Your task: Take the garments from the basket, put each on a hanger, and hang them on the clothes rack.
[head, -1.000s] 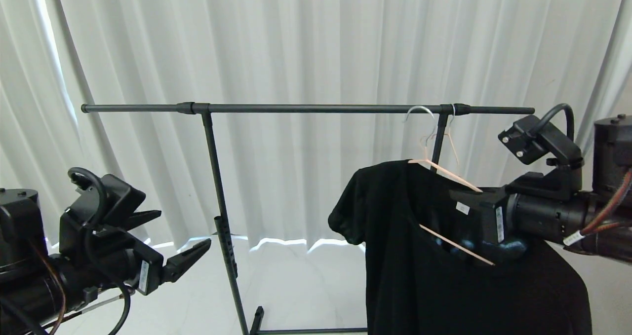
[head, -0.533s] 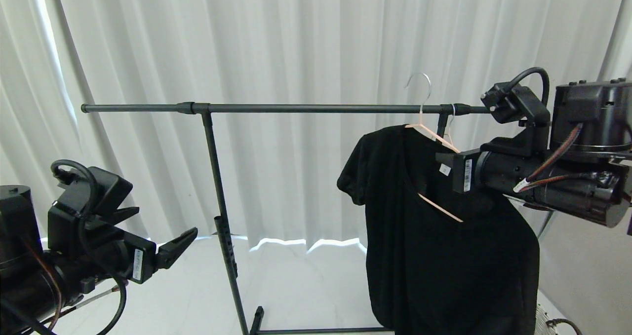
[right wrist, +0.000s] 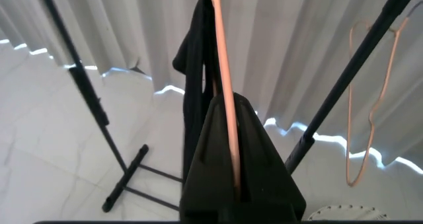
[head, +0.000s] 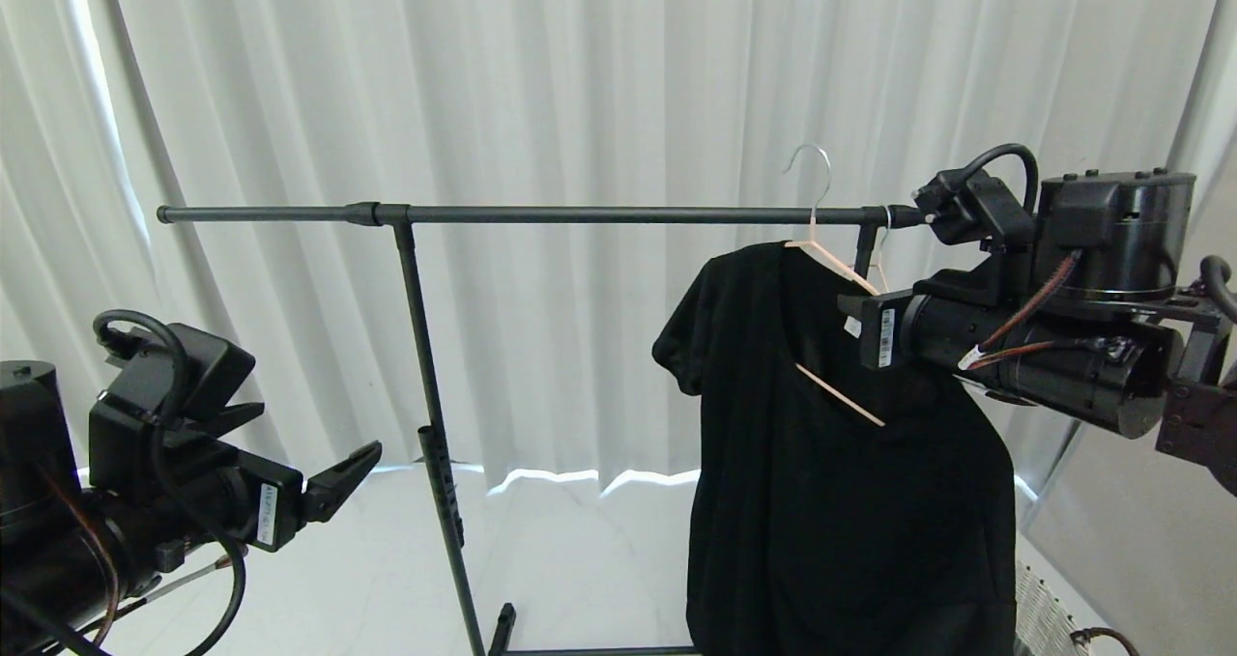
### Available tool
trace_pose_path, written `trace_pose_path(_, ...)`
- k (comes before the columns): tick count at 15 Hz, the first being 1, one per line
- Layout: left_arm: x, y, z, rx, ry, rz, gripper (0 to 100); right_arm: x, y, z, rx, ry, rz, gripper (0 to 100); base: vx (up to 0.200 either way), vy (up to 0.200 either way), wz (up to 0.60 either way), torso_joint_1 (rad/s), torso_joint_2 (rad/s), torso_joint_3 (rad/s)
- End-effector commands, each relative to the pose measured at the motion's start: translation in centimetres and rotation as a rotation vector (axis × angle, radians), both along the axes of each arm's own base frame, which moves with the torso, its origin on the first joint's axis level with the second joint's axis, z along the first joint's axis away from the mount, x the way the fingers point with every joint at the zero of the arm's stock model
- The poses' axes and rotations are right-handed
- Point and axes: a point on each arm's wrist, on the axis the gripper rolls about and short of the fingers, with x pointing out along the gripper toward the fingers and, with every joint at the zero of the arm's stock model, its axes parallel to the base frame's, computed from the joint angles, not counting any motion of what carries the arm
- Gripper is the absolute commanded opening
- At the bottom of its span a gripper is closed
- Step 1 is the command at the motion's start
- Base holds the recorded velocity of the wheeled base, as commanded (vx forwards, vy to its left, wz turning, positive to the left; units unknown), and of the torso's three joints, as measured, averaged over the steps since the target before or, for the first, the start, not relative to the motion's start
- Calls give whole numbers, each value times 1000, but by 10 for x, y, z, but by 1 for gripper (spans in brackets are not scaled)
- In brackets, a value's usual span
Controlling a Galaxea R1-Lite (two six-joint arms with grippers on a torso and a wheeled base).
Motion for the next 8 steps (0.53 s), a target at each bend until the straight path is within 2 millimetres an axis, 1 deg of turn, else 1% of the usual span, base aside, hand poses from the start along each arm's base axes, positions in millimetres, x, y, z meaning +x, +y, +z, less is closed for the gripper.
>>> trace_pose_path(1, 0, -2, 0, 0, 2, -8, 100, 3, 0, -3, -6, 7, -10, 0, 200, 0, 0, -12, -2, -2)
trace_pose_path(8, 0, -5, 0, 0, 2, -30, 100, 8, 1, -8, -14, 10, -16, 0, 200, 0, 0, 4, 5, 0)
